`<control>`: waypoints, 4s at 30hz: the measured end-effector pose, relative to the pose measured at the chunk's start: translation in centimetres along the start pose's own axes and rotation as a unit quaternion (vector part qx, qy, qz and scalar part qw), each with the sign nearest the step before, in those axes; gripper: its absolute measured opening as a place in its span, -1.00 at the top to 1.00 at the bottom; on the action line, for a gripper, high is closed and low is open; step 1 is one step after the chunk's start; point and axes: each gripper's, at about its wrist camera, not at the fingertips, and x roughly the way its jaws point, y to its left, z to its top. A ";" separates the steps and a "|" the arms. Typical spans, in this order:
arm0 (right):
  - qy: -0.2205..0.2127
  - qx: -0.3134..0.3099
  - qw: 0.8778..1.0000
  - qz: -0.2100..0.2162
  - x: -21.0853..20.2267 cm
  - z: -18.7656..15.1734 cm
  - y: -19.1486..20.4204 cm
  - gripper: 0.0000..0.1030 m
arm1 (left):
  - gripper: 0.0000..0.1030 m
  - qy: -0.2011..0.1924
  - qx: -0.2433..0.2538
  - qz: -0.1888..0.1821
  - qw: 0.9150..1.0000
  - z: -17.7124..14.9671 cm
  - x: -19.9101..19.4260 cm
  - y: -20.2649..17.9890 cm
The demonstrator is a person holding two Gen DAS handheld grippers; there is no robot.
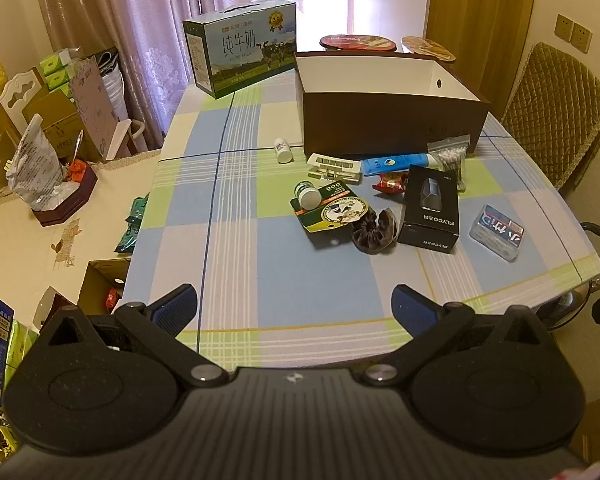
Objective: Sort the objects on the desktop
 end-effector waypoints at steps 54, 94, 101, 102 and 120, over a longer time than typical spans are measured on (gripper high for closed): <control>0.006 0.003 1.000 0.016 0.5 -0.6 -0.8 -0.97 | -0.98 0.018 0.002 0.003 1.000 -0.7 0.7 -1.3; -0.013 0.007 0.997 0.080 0.9 -0.6 -3.6 -0.97 | -0.98 0.034 -0.018 0.000 0.999 -1.2 0.9 -2.5; -0.025 0.034 0.996 0.083 2.7 0.3 -5.0 -0.97 | -0.98 0.029 -0.027 -0.015 0.999 -0.1 2.9 -0.9; -0.026 0.040 0.996 0.082 3.0 0.5 -5.3 -0.97 | -0.98 0.029 -0.027 -0.014 0.999 0.3 3.4 -0.6; -0.012 0.055 0.998 0.041 11.4 2.7 -7.4 -0.95 | -0.98 0.040 -0.019 -0.036 0.998 5.7 12.0 3.8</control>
